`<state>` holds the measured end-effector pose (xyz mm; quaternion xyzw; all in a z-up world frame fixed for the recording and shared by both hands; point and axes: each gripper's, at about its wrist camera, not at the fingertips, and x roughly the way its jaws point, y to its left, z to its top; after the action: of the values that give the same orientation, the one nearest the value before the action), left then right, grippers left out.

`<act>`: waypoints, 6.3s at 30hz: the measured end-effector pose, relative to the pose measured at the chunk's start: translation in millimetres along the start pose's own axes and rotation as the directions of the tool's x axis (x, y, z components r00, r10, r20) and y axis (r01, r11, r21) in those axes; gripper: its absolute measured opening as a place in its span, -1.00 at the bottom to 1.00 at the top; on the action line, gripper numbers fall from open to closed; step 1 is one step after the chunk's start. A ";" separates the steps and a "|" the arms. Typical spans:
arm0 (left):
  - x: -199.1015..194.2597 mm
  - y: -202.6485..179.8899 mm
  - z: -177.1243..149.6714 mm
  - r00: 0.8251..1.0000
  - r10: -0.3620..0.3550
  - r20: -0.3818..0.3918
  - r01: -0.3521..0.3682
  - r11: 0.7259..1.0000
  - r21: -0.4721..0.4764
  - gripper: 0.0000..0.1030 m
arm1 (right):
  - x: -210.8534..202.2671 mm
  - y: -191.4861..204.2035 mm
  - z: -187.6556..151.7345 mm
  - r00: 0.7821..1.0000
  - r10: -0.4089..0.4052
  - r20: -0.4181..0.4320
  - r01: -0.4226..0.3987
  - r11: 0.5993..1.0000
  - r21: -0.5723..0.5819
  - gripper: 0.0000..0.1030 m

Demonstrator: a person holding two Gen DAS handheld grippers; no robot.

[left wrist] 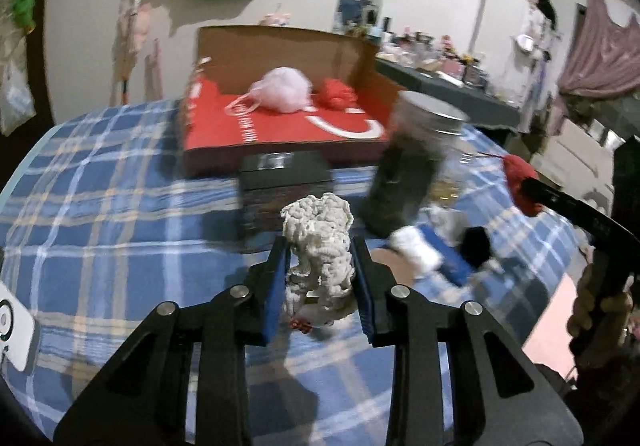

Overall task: Organize soft objects
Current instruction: 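Grasp the cream rope toy with the left tool while the right tool grasps the red tagged pouch, then carry the rope toy and red pouch into the box and open both tools, then withdraw both tools from the box back over the table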

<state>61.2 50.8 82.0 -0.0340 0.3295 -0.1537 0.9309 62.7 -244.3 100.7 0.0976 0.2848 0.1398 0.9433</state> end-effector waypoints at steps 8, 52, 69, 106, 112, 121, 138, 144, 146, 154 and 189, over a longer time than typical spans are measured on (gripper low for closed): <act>13.6 -40.3 0.0 0.995 -0.100 -0.020 0.100 0.994 0.046 -0.44 | -9.3 28.9 -12.5 0.994 0.106 0.039 -0.105 0.994 -0.032 -0.26; 5.0 72.7 13.7 0.992 0.114 -0.059 -0.120 0.986 -0.118 -0.44 | -7.0 -31.4 1.3 0.999 0.002 0.039 -0.004 0.998 0.060 -0.26; 47.4 100.9 63.1 0.991 0.100 -0.089 -0.106 0.992 -0.063 -0.44 | 50.8 -33.6 64.8 1.000 -0.007 -0.009 0.006 0.994 -0.106 -0.25; 220.7 81.6 151.0 0.904 0.136 -0.405 -0.093 0.988 0.124 -0.43 | 255.7 12.3 134.6 0.864 -0.200 -0.462 -0.019 0.904 -0.427 -0.19; 220.8 77.2 150.7 0.903 0.154 -0.400 -0.102 0.984 0.147 -0.43 | 258.2 18.2 128.7 0.856 -0.252 -0.452 -0.006 0.868 -0.496 -0.19; 224.3 72.8 150.7 0.902 0.163 -0.400 -0.104 0.981 0.164 -0.27 | 260.0 22.4 122.1 0.852 -0.300 -0.430 0.012 0.831 -0.556 -0.15; 186.3 60.7 164.2 0.944 0.152 -0.294 -0.099 0.978 0.185 0.32 | 252.0 27.6 124.9 0.866 -0.313 -0.391 0.036 0.818 -0.574 0.45; 148.9 50.5 170.6 0.970 0.142 -0.199 -0.111 0.981 0.161 0.47 | 227.5 31.9 137.1 0.892 -0.297 -0.341 0.063 0.829 -0.556 0.60; 132.8 45.7 172.0 0.978 0.136 -0.160 -0.112 0.982 0.150 0.49 | 213.4 34.5 143.6 0.905 -0.284 -0.315 0.074 0.837 -0.543 0.68; 57.4 20.2 165.6 0.996 0.087 0.029 -0.090 0.991 0.097 0.81 | 141.4 52.8 164.2 0.962 -0.211 -0.174 0.102 0.867 -0.489 0.92; -43.6 -54.7 7.1 0.955 0.145 0.259 -0.158 0.987 0.028 1.00 | -53.8 84.2 15.5 0.962 -0.161 0.222 0.224 0.930 -0.292 1.00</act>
<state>19.1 12.0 122.8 -0.0056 0.2045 -0.0843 0.9752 11.0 -183.8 163.0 -0.0693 0.1736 0.0797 0.9791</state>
